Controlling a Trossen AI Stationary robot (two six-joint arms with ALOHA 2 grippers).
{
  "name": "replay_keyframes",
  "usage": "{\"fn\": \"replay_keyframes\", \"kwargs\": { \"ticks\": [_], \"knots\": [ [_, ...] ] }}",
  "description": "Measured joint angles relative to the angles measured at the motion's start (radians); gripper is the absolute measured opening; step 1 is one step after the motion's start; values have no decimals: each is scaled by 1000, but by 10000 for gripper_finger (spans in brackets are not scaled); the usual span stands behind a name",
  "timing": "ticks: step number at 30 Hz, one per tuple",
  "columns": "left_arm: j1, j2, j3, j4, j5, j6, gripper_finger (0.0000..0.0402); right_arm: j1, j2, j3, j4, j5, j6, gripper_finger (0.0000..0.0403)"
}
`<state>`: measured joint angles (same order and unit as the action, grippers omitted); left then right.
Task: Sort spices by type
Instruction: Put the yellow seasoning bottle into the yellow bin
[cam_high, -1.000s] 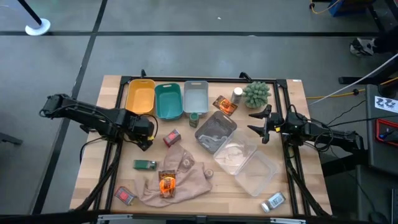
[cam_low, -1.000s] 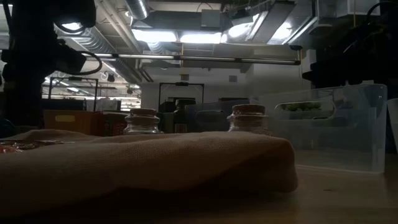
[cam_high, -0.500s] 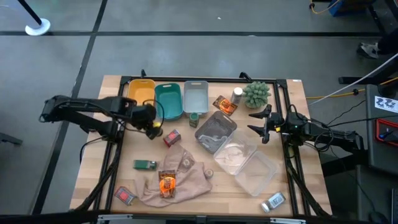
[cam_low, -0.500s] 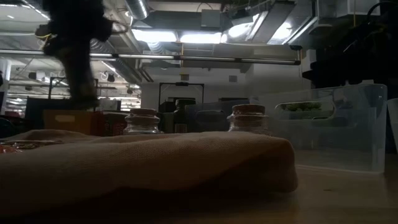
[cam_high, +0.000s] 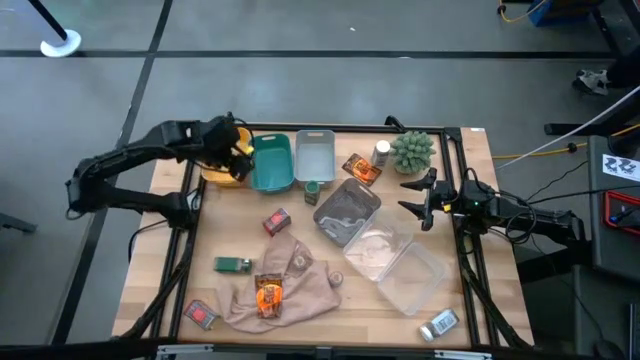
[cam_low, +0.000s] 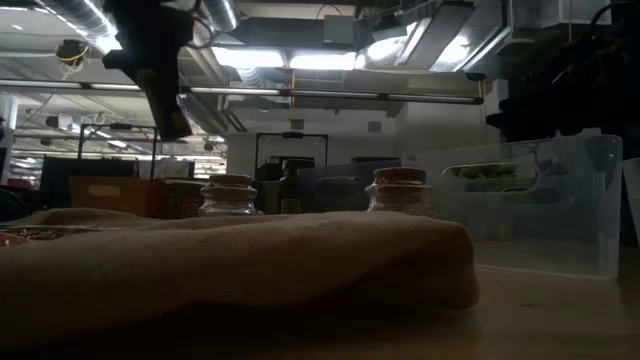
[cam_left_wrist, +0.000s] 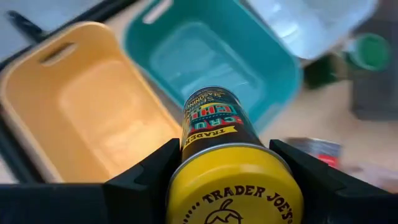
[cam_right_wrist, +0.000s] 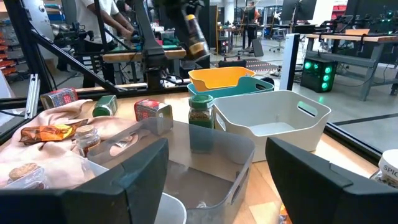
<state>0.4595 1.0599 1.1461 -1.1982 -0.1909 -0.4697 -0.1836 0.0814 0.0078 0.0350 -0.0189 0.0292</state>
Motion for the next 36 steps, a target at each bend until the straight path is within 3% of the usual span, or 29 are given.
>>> {"fn": "replay_keyframes", "kwargs": {
  "ticks": [6, 13, 17, 29, 36],
  "knots": [
    [155, 66, 0, 0, 1, 93, 207, 0, 0, 0, -9, 0, 0, 269],
    [255, 211, 0, -55, 32, 137, 207, 0, 0, 0, -9, 0, 0, 269],
    [277, 294, -5, -73, 81, 161, 207, 0, 0, 0, -10, 0, 0, 269],
    [292, 440, -48, -11, 85, 225, 209, 0, 0, 0, -11, 0, 0, 269],
    [291, 454, -48, -20, 84, 241, 243, 0, 0, 0, -12, 0, 0, 269]
  ]
}}
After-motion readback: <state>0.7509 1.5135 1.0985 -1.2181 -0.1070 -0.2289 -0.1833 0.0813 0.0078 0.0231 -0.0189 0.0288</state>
